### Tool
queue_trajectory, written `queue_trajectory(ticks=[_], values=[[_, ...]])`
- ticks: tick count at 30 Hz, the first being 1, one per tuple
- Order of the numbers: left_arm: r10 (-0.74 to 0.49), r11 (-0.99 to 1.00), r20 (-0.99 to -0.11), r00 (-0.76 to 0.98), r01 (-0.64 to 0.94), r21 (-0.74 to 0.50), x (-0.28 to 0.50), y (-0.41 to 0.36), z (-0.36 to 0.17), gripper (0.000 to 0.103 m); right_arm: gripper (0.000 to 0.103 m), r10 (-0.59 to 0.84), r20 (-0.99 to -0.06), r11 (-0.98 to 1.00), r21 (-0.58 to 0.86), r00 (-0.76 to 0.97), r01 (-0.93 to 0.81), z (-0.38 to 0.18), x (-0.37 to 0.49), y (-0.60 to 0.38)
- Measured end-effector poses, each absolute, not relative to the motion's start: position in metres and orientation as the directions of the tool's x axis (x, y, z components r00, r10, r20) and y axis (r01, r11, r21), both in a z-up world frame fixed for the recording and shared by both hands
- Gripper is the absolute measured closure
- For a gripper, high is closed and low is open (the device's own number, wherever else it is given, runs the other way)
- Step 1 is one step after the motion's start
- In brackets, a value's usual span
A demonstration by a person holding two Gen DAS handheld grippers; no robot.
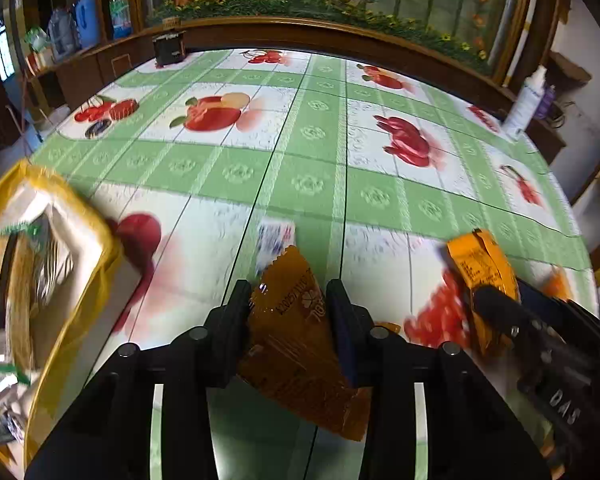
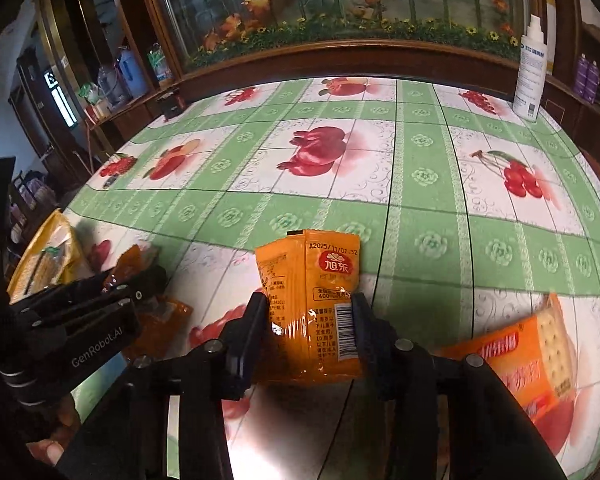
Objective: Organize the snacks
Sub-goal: 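Grasp an orange packet with the left tool while the right grasps another orange packet, then carry both orange packets up and over the white tray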
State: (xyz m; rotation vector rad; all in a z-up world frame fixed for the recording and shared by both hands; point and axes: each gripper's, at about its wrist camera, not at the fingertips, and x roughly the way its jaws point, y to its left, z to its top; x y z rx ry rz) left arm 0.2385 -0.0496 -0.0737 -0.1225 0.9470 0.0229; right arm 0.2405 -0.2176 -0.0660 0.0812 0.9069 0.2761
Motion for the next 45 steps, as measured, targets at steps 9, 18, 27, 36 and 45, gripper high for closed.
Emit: queue_trajectory(ticks=[9,18,27,36,45], values=[[-0.099,0.989,-0.771,0.629,-0.023,-0.146,0.148,-0.013,-0.055,0.070,0.060,0.445,-0.658,0.894,0.373,0.608,-0.250,-0.036,0.172,-0.230],[-0.083,0.990,-0.744,0.663,-0.029,-0.136,0.094,0.004,-0.030,0.070,0.060,0.560,-0.584,0.815,0.515,0.587,-0.266,-0.035,0.115,-0.229],[-0.020,0.994,-0.730,0.684,-0.065,-0.088,0.064,0.019,-0.024,0.070,0.060,0.615,-0.561,0.781,0.529,0.554,-0.332,-0.028,0.077,-0.197],[0.042,0.989,-0.715,0.698,-0.130,-0.068,0.043,0.046,-0.021,0.070,0.060,0.672,-0.528,0.736,0.553,0.519,-0.391,-0.019,0.063,-0.169],[0.111,0.979,-0.704,0.702,-0.199,-0.044,0.035,0.074,-0.017,0.070,0.060,0.708,-0.526,0.705,0.565,0.472,-0.429,-0.022,0.059,-0.142]])
